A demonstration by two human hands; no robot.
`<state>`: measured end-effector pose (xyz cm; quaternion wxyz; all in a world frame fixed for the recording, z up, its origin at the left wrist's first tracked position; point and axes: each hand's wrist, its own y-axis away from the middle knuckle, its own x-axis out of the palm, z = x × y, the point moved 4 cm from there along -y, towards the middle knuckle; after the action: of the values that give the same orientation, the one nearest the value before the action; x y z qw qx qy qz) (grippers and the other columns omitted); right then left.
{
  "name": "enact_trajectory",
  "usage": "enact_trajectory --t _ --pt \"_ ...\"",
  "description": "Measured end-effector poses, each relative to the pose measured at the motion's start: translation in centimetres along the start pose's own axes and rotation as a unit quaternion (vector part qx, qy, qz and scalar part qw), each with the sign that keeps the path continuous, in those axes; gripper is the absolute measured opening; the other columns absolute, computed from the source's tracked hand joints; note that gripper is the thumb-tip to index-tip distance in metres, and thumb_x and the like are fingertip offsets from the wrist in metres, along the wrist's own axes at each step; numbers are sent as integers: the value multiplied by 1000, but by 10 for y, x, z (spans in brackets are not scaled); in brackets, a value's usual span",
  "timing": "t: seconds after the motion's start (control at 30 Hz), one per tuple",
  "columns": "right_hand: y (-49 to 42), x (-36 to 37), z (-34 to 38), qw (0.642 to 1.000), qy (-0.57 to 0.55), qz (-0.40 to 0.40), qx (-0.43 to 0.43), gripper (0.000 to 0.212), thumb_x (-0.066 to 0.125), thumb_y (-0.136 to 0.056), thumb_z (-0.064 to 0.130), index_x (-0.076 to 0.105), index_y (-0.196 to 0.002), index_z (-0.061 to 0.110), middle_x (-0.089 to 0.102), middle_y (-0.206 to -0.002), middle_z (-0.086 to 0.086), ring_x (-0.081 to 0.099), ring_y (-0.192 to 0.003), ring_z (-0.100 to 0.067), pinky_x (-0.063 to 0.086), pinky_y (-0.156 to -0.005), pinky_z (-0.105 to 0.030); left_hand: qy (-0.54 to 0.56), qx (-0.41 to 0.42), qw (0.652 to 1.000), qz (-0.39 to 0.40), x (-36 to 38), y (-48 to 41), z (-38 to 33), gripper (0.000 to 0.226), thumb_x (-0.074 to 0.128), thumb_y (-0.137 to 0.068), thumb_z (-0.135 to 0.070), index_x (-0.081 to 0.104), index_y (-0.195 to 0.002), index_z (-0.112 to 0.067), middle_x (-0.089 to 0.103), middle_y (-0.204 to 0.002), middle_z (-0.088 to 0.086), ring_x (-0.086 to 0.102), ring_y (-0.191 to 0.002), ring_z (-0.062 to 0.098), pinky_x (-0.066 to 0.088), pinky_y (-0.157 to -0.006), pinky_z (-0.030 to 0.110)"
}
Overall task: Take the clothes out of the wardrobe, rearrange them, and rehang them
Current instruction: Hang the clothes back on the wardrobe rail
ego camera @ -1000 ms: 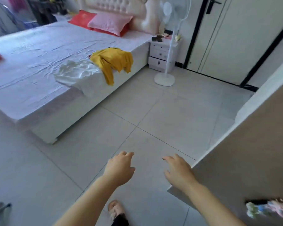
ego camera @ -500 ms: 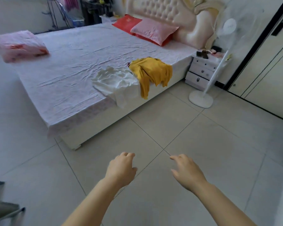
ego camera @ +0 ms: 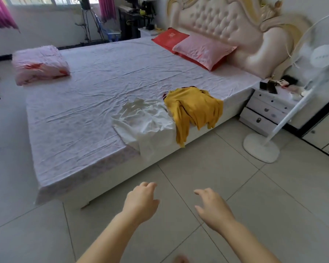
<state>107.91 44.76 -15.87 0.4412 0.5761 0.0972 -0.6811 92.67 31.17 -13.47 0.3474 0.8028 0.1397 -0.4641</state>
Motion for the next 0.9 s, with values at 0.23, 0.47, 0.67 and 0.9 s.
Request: enact_trajectory --t 0.23,0.47,0.67,0.9 --pt "-155 -79 17 999 3 14 -48 46 49 -93 27 38 -138 23 43 -133 0 40 -124 -17 37 -103 -31 25 -50 998 -24 -77 -124 -1 52 47 -91 -30 31 -140 -26 38 -140 -2 44 -122 22 37 -97 31" --pt "-311 -107 62 997 26 28 -62 46 51 -92 28 40 -137 24 43 -134 0 41 -124 -18 36 -104 -31 51 -54 997 -16 -134 -264 45 52 49 -91 -32 33 -139 -25 38 -142 -1 42 -124 21 39 -99 33" --pt "-433 -137 119 995 45 55 -70 46 52 -92 28 41 -136 24 45 -134 2 44 -123 -16 39 -100 -30 63 -70 996 -9 -198 -365 92 51 47 -92 -31 32 -140 -24 38 -140 0 43 -123 21 38 -97 31" --pt "-553 -163 170 989 53 90 -101 49 49 -92 23 37 -139 23 42 -138 1 43 -125 -18 40 -99 -27 85 -105 991 -13 -246 -442 141 52 46 -94 -36 29 -142 -23 36 -143 -1 43 -124 20 40 -98 32"
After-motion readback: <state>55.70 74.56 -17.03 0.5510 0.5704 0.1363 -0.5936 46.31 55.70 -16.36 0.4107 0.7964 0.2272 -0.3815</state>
